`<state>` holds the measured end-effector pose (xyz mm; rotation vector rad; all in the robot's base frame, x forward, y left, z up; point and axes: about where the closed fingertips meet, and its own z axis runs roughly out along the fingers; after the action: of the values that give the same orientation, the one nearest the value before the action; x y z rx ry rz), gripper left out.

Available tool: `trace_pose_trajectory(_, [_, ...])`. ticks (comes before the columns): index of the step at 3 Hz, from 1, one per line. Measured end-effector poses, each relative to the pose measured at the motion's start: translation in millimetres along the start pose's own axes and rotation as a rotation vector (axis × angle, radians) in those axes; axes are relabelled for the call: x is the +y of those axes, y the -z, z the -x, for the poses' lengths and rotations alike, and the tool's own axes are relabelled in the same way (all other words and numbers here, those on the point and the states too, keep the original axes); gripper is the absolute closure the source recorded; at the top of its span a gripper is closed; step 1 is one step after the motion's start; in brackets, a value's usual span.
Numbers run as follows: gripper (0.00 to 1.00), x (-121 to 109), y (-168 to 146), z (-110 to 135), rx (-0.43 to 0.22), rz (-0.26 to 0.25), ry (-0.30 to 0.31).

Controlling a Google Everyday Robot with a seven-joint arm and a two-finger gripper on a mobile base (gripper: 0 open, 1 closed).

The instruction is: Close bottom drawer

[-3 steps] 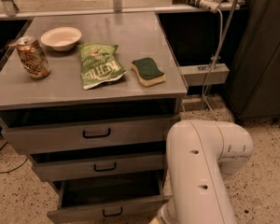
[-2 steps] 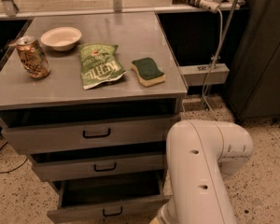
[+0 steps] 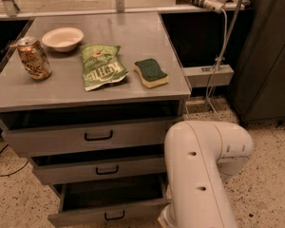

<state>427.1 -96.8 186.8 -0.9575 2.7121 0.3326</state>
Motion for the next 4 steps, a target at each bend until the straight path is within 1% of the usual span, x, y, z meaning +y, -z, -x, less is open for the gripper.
trace_pose_trajectory(1, [1.00, -11, 2, 12, -0.019, -0.037, 0.007])
trace_pose_trajectory(2, [1.00, -18, 4, 25, -0.032, -0.064, 0.021])
trace_pose_trajectory(3, [1.00, -20, 1, 32, -0.037, -0.073, 0.028])
trace_pose_trajectory(4, [0.81, -20, 1, 32, -0.037, -0.073, 0.028])
